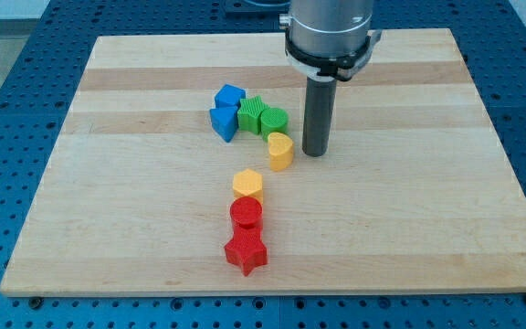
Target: Put the yellow heart at the top of the yellow hexagon
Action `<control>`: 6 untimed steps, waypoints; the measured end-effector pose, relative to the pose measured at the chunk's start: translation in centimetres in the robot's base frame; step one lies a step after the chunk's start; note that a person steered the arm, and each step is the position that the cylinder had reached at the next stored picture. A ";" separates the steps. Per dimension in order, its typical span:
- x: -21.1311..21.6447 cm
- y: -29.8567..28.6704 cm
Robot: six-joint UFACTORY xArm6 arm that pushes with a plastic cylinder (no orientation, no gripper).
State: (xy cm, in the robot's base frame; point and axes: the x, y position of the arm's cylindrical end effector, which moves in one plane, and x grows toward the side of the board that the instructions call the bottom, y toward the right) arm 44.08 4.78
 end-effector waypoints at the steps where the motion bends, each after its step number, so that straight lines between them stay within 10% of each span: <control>1: 0.1 -1.9; 4: 0.9 -4.6; 5: 1.0 2.7; 6: -5.0 4.9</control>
